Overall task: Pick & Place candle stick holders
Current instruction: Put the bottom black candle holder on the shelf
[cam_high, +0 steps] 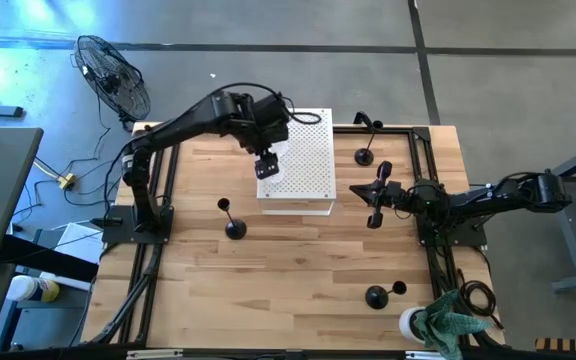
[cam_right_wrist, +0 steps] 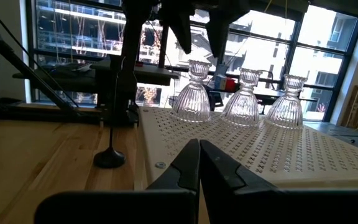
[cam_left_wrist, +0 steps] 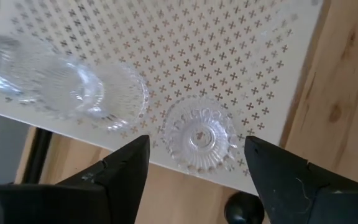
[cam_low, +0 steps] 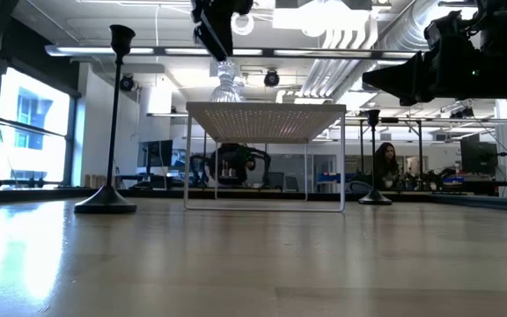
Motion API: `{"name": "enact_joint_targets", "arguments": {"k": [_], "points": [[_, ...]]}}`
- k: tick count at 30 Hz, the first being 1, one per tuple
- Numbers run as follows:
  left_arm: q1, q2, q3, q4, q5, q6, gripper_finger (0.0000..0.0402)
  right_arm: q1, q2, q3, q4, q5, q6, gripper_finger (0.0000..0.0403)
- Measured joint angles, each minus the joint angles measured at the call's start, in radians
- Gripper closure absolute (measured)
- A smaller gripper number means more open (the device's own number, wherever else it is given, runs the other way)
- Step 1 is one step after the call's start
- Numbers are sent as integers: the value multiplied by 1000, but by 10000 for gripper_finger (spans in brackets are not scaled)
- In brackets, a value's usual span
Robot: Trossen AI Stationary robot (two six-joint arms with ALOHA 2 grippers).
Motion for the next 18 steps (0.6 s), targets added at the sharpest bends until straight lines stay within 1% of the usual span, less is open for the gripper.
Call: {"name": "enact_joint_targets", "arguments": {"k": [7,10,13,15,18], "points": [[0,-1,187,-98,-1,26,142,0,0,0,0,0,0,403],[-3,-1,252,-155,-27,37,155,0,0,0,0,0,0,403],[-24,-33,228,-166,-79,67,194,0,0,0,0,0,0,403],[-46,-61,187,-134,-79,84,233,0,0,0,-1,0,0,403],[-67,-112,85,-74,-63,127,299,0,0,0,-9,0,0,403]]}}
